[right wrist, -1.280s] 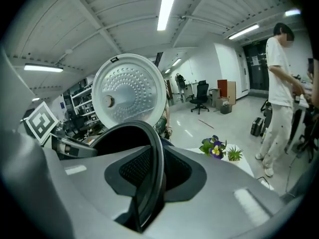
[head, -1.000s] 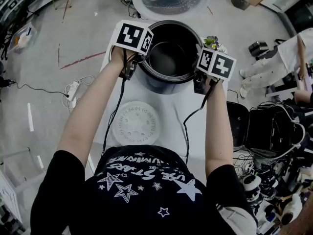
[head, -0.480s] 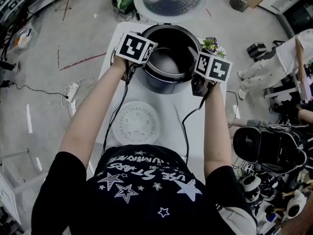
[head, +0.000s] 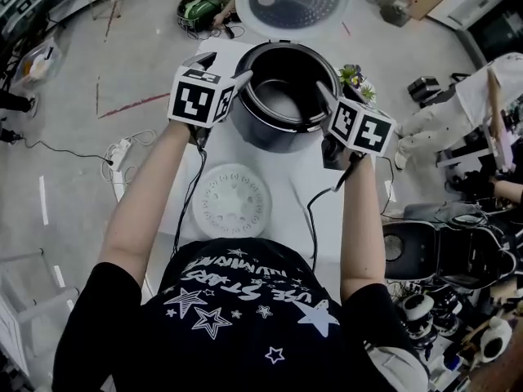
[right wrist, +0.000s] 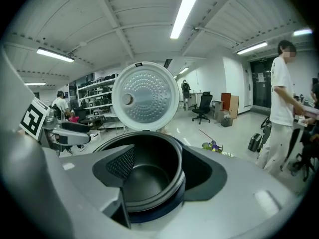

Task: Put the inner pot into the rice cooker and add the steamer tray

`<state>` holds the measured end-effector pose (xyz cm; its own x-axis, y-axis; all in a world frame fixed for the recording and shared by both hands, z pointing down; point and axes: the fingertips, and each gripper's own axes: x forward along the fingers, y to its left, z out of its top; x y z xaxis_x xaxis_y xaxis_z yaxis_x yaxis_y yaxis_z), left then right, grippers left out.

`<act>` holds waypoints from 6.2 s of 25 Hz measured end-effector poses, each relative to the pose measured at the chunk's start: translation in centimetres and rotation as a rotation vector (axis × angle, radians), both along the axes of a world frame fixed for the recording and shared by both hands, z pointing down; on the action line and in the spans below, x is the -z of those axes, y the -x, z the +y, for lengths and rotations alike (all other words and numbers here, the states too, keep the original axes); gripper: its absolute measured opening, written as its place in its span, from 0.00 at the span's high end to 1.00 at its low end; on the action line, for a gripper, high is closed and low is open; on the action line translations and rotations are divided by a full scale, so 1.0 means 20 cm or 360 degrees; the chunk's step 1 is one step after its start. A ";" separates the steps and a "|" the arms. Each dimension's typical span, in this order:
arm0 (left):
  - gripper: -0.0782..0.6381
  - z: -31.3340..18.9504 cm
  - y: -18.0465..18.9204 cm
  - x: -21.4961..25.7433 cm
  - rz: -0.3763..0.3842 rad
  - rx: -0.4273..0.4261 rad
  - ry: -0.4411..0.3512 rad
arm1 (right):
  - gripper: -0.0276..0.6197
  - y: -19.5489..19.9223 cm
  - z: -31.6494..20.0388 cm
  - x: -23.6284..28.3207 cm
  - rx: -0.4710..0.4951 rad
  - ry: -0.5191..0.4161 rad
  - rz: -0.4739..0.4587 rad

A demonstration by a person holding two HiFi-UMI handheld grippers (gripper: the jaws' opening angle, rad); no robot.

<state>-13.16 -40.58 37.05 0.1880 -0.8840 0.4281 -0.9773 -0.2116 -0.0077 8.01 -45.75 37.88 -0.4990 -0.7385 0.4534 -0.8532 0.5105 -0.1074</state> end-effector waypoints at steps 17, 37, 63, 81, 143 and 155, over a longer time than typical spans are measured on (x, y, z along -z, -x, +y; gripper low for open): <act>0.56 0.53 0.16 -0.08 0.0097 -0.0067 -0.0077 | 0.46 0.09 0.53 0.04 -0.0056 0.0009 -0.0115; 0.89 0.83 0.16 -0.46 0.0098 -0.0081 0.0138 | 0.48 0.05 1.06 -0.61 -0.0114 0.0425 -0.0037; 0.89 1.41 0.17 -0.74 0.0112 0.0199 0.0385 | 0.63 0.02 1.41 -1.19 -0.0034 0.0858 0.0114; 0.89 1.63 0.14 -0.73 0.0105 0.0257 0.0400 | 0.87 0.00 1.44 -1.21 -0.0055 0.0840 0.0119; 0.89 0.41 0.23 0.10 0.0142 -0.0203 -0.0156 | 0.87 -0.06 0.21 0.20 -0.0257 0.0203 -0.0322; 0.89 0.26 0.20 -0.02 0.0185 -0.0301 -0.0067 | 0.87 -0.11 -0.05 -0.02 -0.0380 0.0384 -0.0215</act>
<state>-17.25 -35.46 37.46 0.3981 -0.8448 0.3575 -0.9150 -0.3932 0.0898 10.27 -46.77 38.33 -0.3929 -0.7213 0.5704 -0.9151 0.2451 -0.3203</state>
